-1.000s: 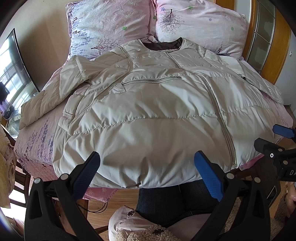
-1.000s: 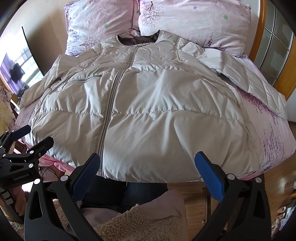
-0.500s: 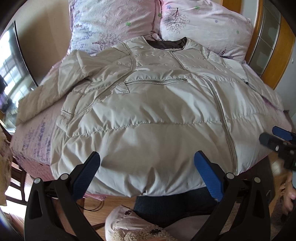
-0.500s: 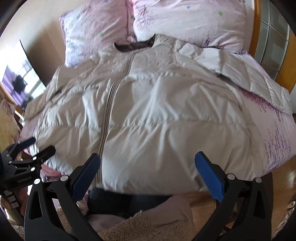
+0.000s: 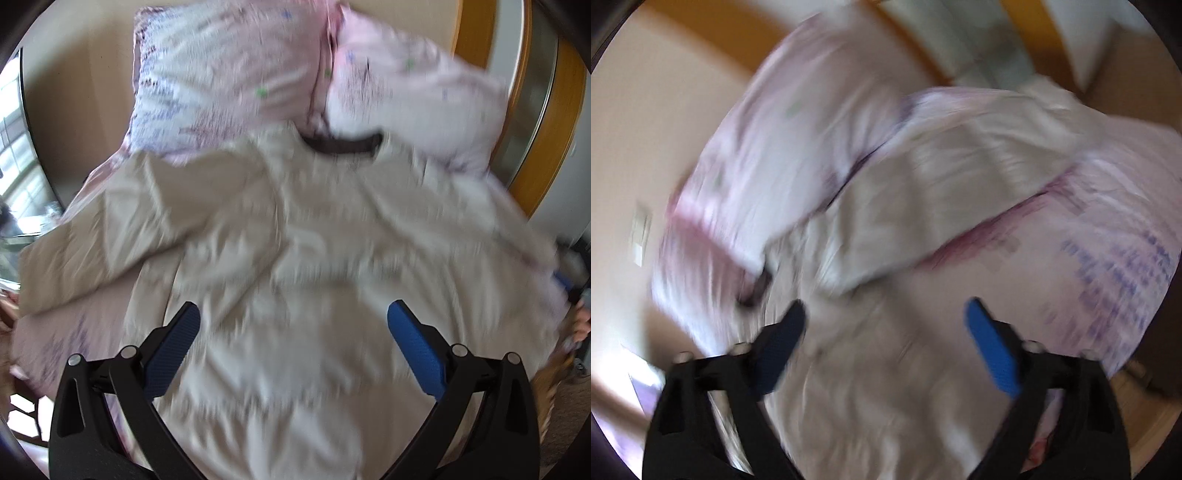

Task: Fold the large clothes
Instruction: 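Grasp the jacket sleeve cuff with the right gripper and lift it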

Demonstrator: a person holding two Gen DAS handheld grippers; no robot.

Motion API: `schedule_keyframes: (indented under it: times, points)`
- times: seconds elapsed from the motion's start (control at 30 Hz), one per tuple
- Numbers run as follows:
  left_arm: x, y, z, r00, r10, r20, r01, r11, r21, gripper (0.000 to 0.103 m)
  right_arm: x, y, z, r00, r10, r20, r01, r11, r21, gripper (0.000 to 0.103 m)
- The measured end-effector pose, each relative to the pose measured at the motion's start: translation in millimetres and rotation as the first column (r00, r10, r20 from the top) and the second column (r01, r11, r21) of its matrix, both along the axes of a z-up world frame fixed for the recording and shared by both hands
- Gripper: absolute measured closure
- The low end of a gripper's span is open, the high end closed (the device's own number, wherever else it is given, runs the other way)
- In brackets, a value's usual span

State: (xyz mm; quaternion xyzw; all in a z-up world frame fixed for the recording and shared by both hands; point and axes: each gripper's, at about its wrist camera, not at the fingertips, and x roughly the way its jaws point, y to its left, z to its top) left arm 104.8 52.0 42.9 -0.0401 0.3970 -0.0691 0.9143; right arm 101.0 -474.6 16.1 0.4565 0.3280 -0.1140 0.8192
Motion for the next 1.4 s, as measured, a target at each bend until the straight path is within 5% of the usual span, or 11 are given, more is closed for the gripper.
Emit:
schedule_keyframes:
  times: [0.13,0.33,0.57,0.73,0.9,1.07,1.23,1.4]
  points:
    - [44.8,6.5,6.7,1.000,-0.020,-0.012,0.019,0.997,-0.069,0.002,3.7,-58.8,-34.4,0.982,-0.187,-0.043,0.191,0.964,0.185,0.040]
    - [95.2,-3.7,7.6,0.998,-0.058,0.014,0.059,0.993,-0.107,0.002,0.0,-96.3,-61.1,0.933,-0.345,-0.105,0.361,0.902,0.237,0.056]
    - [128.0,-18.8,-11.3,0.992,-0.121,-0.023,0.114,0.974,-0.195,0.002,-4.6,-121.5,-71.6,0.904,-0.415,-0.107,0.428,0.883,0.190,0.073]
    - [131.0,-18.8,-12.4,0.987,-0.159,0.027,0.160,0.944,-0.290,0.002,18.6,-116.0,-55.3,0.924,-0.368,-0.107,0.373,0.927,0.033,0.094]
    - [134.9,-15.4,-9.6,0.983,-0.182,0.036,0.181,0.901,-0.394,0.002,48.3,-79.6,6.5,0.969,-0.245,0.019,0.244,0.956,-0.165,0.095]
    - [139.5,-10.5,-3.8,0.980,-0.194,0.034,0.184,0.843,-0.505,0.002,81.1,-3.6,68.4,0.985,0.014,0.172,0.040,0.952,-0.303,0.095]
    - [146.0,-16.7,-1.4,0.975,-0.219,0.023,0.187,0.769,-0.611,0.003,112.4,90.2,90.1,0.923,0.314,0.222,-0.227,0.911,-0.345,0.095]
    - [150.2,-31.0,-4.3,0.966,-0.259,0.013,0.198,0.701,-0.685,0.003,155.2,178.6,70.8,0.822,0.545,0.165,-0.476,0.816,-0.329,0.095]
